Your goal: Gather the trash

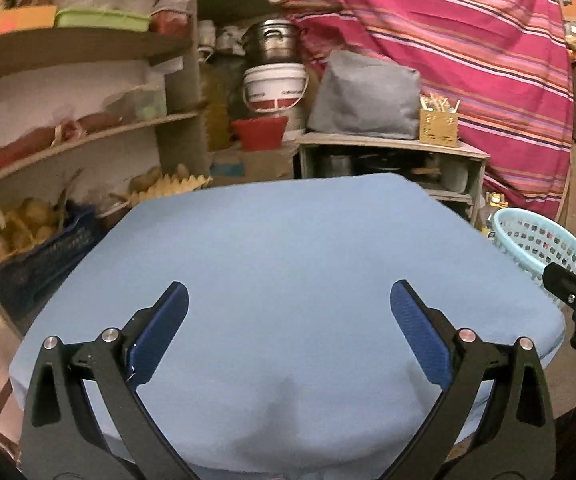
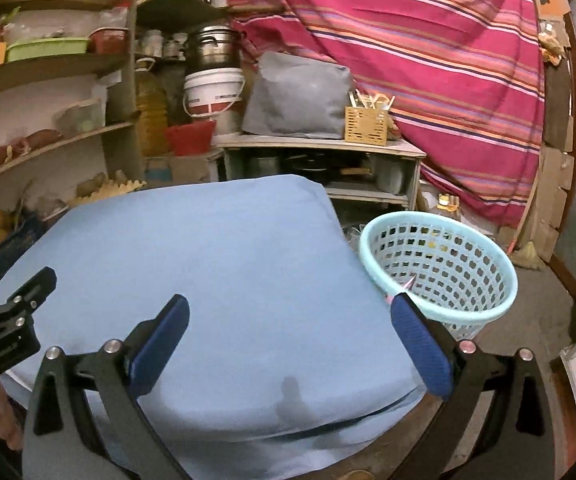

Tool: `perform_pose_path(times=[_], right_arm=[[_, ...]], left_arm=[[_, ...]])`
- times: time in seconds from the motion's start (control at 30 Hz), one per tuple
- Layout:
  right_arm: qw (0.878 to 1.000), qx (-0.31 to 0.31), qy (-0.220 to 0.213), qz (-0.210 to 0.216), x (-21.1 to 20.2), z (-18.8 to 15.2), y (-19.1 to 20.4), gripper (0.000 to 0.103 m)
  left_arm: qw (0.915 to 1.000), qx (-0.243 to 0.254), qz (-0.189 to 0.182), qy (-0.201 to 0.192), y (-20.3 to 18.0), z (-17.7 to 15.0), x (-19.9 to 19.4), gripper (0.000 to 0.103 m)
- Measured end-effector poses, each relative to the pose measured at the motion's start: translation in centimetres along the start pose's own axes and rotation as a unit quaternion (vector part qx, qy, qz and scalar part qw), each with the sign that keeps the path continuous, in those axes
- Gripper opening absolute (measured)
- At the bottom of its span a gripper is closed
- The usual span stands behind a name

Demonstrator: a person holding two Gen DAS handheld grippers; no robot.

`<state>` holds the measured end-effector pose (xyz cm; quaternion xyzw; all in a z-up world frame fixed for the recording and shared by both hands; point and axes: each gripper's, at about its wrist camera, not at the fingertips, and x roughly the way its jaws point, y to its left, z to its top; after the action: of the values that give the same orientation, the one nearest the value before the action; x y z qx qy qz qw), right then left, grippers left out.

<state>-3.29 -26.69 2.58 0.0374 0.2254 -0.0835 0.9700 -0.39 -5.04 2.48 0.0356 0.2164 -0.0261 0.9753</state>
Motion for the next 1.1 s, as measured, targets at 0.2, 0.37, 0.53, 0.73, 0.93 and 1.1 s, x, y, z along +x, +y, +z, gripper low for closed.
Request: perform_pose_path(times=[0.2, 0.37, 0.53, 0.73, 0.93, 1.1], right_arm=[[1.0, -0.003, -0.003, 0.005, -0.5, -1.4, 1.2, 0.098], [1.0, -0.018, -0.007, 0.0, -0.5, -2.0, 1.7, 0.098], [1.0, -0.021, -0.012, 0.0, -0.7, -2.2, 1.6, 0.098], [0.999, -0.027, -0.024, 0.003, -0.8, -2.4, 1.9, 0.098], [0.999, -0.03, -0.028, 0.005, -0.8, -2.4, 2.0, 0.098], [0.999, -0.023, -0.032, 0.006, -0.9, -2.3, 1.7, 0.098]], left_arm=[[1.0, -0.004, -0.004, -0.007, 0.7, -1.0, -0.9, 0.098], [0.9998, 0.015, -0.006, -0.009, 0.1, -1.8, -1.2, 0.098], [0.9997, 0.019, -0.009, -0.013, -0.1, -2.2, -1.3, 0.098], [0.9997, 0.01, -0.015, -0.017, 0.1, -2.3, -1.4, 0.098], [0.9994, 0.006, -0.016, -0.03, 0.1, -2.4, -1.7, 0.098], [0.9991, -0.004, -0.019, -0.037, 0.2, -2.4, -2.0, 0.098]])
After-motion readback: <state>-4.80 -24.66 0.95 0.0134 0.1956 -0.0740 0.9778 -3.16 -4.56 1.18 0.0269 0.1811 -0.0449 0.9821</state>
